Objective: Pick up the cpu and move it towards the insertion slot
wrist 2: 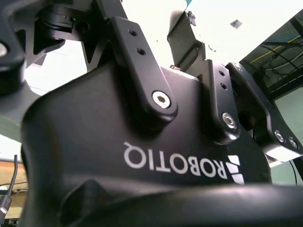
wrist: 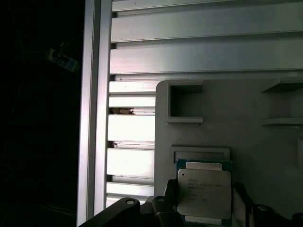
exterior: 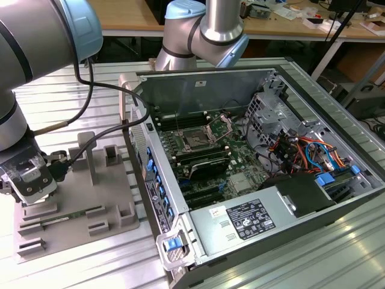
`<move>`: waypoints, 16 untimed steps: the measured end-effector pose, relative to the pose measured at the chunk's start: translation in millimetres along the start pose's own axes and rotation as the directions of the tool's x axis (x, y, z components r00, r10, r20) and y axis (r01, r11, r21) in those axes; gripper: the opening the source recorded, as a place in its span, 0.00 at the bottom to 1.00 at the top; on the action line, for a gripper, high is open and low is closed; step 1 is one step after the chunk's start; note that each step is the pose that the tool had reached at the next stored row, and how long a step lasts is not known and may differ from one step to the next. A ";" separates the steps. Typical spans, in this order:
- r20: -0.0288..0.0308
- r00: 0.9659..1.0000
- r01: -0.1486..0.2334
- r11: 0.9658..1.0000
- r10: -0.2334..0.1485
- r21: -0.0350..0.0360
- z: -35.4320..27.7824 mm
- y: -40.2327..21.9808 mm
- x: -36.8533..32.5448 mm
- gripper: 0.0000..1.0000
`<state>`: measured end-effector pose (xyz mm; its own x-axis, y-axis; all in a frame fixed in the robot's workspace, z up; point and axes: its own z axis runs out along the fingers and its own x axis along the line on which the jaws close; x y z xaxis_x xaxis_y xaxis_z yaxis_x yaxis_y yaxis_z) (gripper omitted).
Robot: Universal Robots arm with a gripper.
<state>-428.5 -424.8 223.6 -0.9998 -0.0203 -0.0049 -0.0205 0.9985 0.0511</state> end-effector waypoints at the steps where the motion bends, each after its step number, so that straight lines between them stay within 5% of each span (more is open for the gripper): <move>1: 0.000 1.000 0.000 1.000 0.000 0.000 -0.2 0.0 0.0 0.54; 16: 0.000 1.000 0.000 1.000 0.000 0.000 -2.6 0.1 0.0 0.54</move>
<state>-428.5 -424.8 226.2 -0.9998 -0.0203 -0.0050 -0.0205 0.9985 0.0511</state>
